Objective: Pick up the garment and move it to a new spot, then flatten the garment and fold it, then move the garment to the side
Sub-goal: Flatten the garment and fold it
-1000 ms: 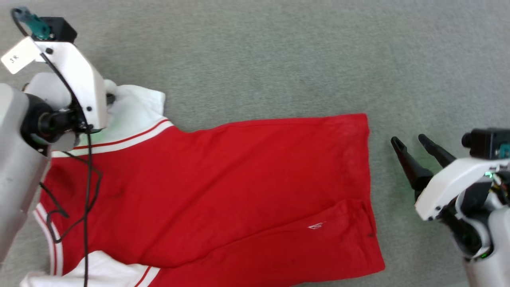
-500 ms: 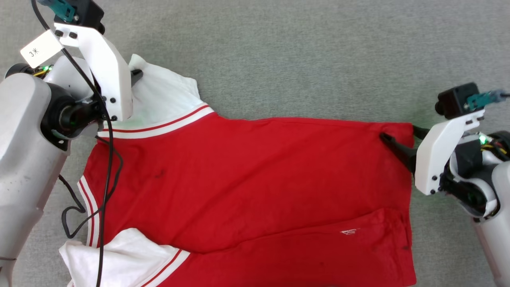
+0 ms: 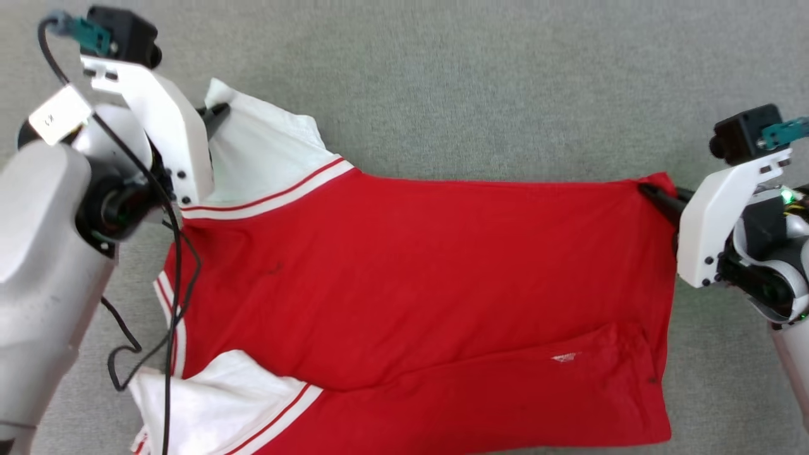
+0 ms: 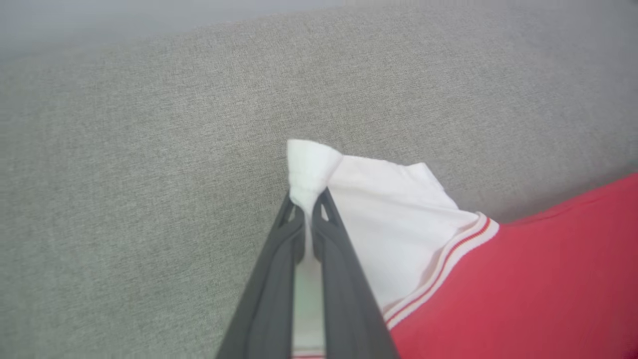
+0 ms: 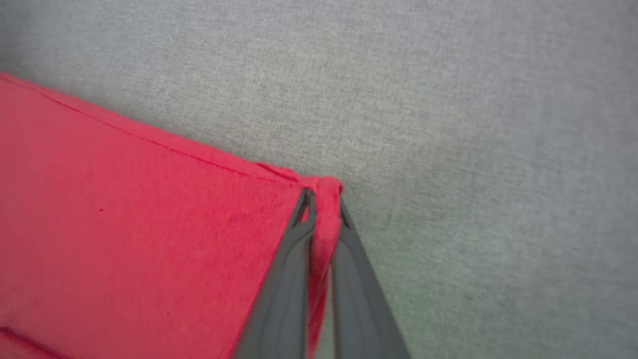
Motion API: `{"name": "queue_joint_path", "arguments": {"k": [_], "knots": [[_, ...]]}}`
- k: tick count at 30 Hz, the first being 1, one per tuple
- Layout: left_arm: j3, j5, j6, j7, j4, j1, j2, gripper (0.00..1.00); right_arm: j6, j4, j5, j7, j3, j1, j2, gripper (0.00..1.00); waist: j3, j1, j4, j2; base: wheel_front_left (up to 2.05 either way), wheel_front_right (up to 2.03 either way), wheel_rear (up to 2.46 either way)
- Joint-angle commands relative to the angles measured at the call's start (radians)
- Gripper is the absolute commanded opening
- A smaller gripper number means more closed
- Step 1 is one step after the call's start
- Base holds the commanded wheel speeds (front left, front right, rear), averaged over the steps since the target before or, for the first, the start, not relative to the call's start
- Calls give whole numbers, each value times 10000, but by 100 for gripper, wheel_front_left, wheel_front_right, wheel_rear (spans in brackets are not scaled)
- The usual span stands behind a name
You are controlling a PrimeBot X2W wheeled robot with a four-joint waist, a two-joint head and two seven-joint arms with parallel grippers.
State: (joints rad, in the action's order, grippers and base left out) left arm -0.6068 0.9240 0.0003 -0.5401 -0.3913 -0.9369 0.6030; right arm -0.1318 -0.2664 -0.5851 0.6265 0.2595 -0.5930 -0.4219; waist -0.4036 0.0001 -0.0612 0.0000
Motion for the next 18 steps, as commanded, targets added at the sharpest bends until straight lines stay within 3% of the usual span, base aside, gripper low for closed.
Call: {"name": "queue_joint_path", "arguments": {"k": [1, 9, 18], "knots": [[138, -26, 16, 414, 3, 318, 32, 0, 23, 189, 140, -174, -192, 254, -58, 0, 361, -1, 98, 0, 0, 0, 0], [512, 150, 264, 1669, 722, 1783, 310, 0, 21, 765, 535, -471, -802, 1498, 177, 0, 1138, -1, 369, 0, 0, 0, 0], [804, 427, 1042, 3120, 2318, 4717, 567, 0, 21, 1164, 776, -943, -1564, 3519, 818, 0, 1942, -1, 797, 0, 0, 0, 0]]}}
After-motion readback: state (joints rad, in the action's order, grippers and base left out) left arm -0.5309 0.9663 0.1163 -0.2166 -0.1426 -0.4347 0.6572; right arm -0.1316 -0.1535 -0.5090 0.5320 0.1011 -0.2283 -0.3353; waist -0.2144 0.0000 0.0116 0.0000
